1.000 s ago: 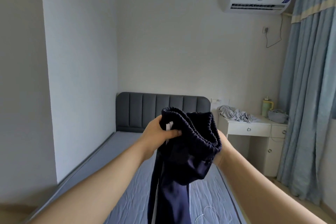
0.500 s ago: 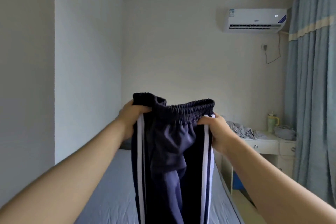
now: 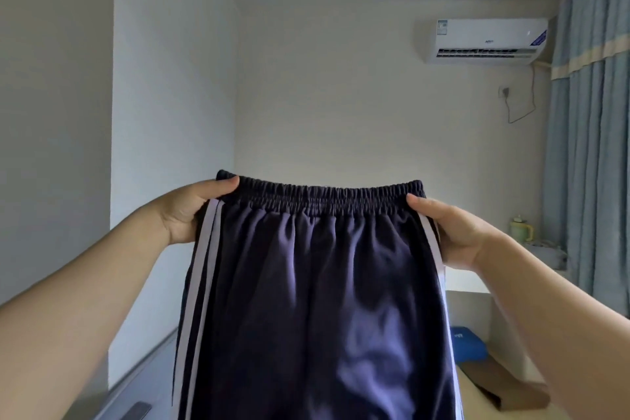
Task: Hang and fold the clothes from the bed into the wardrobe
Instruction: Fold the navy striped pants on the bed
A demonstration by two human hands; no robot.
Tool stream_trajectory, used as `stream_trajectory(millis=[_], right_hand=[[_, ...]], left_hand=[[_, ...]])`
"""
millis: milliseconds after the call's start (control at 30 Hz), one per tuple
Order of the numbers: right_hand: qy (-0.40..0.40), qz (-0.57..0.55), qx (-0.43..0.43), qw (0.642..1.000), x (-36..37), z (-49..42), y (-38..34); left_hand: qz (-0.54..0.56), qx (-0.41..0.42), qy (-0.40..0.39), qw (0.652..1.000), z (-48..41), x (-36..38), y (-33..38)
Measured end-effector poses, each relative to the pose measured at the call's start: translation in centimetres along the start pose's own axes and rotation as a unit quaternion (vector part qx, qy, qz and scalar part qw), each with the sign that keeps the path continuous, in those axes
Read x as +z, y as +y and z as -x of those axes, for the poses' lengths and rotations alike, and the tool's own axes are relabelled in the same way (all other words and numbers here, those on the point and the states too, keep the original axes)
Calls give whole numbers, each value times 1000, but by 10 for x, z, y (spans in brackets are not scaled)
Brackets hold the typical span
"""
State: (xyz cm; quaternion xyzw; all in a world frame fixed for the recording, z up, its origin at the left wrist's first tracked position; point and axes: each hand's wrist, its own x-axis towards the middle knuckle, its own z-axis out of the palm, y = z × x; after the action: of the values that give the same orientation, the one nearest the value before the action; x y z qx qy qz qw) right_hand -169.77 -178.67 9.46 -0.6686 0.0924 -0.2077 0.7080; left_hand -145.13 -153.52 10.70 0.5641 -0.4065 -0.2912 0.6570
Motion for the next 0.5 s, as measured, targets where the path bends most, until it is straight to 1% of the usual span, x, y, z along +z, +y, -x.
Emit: stream_trajectory(millis=[67,100,167,233,300,367,433,500], right_hand=[[-4,5,9,1000,-3,-3,6],[13,12,29,999,-2,-5,11],[64,35,81,994,1,-7,20],[120,54,93,987,10,-9,31],[197,87,48,975,21,-16,41],[273,142,-8,952,36,-26,48],[304,178,-54,934,53,-35,50],[302,181,-100,931,74,-41,49]], left_hand=[[15,10,-3,1000,-1,1,-3],[1,-11,10,1000,-3,2,-8],[-78,-65,63,993,-8,6,-20],[-146,-96,129,976,-11,13,-35],[-152,-81,201,964,-18,25,-48],[-116,-31,273,955,-24,42,-54],[-92,20,314,945,-27,61,-53],[-95,58,320,941,-26,75,-50]])
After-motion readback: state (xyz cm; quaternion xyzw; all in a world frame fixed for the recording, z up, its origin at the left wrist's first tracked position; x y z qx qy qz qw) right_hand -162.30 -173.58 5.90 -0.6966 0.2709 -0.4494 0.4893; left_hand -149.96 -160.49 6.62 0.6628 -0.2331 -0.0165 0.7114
